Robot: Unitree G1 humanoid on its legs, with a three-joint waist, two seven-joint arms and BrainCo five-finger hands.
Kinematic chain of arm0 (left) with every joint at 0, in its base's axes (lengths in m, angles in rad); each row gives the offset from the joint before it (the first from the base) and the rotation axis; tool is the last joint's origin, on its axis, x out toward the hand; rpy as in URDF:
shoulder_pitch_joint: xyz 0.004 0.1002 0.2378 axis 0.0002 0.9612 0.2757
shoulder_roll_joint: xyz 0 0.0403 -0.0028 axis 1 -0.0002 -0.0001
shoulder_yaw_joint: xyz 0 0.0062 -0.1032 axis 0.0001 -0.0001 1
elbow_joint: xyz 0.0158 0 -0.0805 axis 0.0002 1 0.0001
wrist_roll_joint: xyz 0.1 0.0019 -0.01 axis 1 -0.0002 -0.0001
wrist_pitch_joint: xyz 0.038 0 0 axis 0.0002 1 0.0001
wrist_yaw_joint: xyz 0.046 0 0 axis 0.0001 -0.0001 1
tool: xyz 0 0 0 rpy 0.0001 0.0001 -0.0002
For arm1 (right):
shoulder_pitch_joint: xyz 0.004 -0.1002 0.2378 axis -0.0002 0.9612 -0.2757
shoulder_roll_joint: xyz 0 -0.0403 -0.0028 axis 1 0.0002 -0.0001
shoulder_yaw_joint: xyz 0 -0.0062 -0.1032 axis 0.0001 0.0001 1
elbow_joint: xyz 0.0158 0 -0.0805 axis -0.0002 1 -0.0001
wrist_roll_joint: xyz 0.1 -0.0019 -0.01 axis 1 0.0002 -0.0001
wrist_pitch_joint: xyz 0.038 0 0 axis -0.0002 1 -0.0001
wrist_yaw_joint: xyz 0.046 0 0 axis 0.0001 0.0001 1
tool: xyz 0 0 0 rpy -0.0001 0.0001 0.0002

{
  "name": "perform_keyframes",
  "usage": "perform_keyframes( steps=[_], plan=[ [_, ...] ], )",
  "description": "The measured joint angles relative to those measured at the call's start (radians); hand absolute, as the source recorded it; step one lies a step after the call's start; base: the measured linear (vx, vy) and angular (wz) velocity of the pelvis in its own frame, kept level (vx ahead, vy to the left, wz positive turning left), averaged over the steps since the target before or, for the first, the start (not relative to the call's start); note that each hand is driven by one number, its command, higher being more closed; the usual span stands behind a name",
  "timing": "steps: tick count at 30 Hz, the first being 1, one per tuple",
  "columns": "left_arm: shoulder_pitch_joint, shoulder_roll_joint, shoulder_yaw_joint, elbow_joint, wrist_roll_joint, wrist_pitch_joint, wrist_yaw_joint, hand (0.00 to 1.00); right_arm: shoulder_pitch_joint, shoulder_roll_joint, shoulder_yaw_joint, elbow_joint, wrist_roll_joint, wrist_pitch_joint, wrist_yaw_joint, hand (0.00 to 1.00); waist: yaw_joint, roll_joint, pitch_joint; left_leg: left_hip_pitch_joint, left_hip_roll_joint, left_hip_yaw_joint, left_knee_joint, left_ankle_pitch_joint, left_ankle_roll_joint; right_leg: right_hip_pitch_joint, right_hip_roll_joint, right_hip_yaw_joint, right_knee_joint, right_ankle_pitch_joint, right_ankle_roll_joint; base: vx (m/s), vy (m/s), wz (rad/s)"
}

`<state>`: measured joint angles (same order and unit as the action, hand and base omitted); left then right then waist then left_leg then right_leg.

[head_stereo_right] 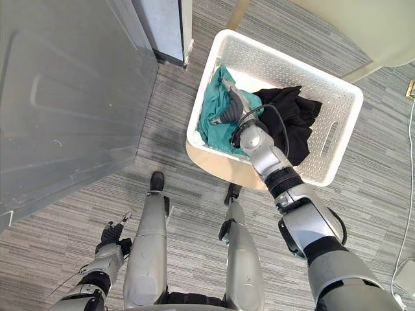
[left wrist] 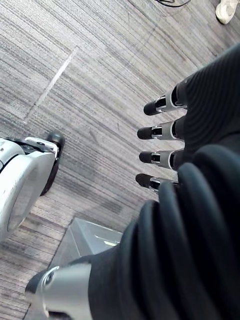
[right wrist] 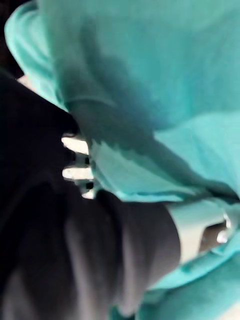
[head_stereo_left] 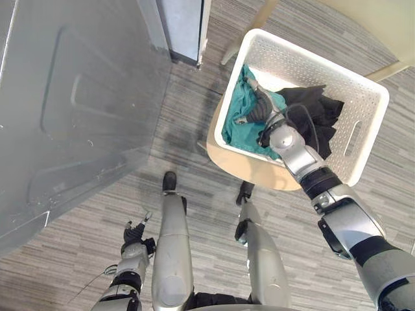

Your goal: Pick up the laundry basket with both hands and put the clothes into the washing machine.

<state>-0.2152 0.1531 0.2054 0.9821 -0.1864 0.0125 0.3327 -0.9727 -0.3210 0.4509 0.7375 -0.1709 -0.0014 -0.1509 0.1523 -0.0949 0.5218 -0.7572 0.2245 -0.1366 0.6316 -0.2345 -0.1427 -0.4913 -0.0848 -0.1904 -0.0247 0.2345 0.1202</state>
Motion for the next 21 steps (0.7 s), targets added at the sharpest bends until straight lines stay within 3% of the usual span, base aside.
perform_keyframes(
  steps=[3,4,11,15,21],
  plan=[
    [-0.001,0.000,-0.006,0.000,-0.003,-0.001,0.000,0.00,-0.026,0.003,0.000,0.103,-0.034,-0.034,0.000,0.00,0.002,-0.001,0.000,-0.006,-0.005,-0.007,-0.005,0.004,-0.001,-0.003,-0.003,-0.002,0.000,0.000,0.000,-0.02,0.022,0.06],
    [-0.001,0.000,-0.008,0.001,-0.003,-0.002,-0.001,0.00,-0.038,0.003,-0.001,0.123,-0.045,-0.034,0.002,1.00,0.002,-0.001,0.000,-0.006,-0.010,-0.010,-0.007,0.006,-0.001,-0.004,-0.005,-0.004,0.000,0.000,0.000,-0.04,0.034,0.10],
    [-0.017,-0.004,-0.018,0.010,-0.026,-0.018,-0.001,0.00,-0.072,-0.004,-0.141,0.190,-0.076,-0.030,-0.005,1.00,0.007,0.000,-0.001,-0.026,-0.033,-0.026,-0.036,0.038,0.002,-0.025,-0.026,-0.032,0.013,-0.001,0.001,-0.04,0.025,0.13],
    [-0.027,-0.012,-0.017,0.009,-0.039,-0.020,-0.001,0.00,-0.059,-0.001,-0.189,0.216,-0.075,-0.002,-0.023,1.00,0.024,0.001,-0.001,-0.026,-0.034,-0.020,-0.034,0.041,0.002,-0.037,-0.029,-0.024,0.027,-0.002,0.001,-0.03,0.023,-0.04],
    [-0.026,-0.014,-0.019,-0.003,-0.039,-0.020,0.001,0.00,0.008,-0.002,-0.239,0.156,-0.060,0.032,-0.048,1.00,0.024,0.003,-0.002,-0.007,-0.044,-0.002,-0.040,0.048,0.005,-0.035,-0.041,-0.011,0.031,-0.001,0.001,0.00,0.006,-0.01]
  ],
)
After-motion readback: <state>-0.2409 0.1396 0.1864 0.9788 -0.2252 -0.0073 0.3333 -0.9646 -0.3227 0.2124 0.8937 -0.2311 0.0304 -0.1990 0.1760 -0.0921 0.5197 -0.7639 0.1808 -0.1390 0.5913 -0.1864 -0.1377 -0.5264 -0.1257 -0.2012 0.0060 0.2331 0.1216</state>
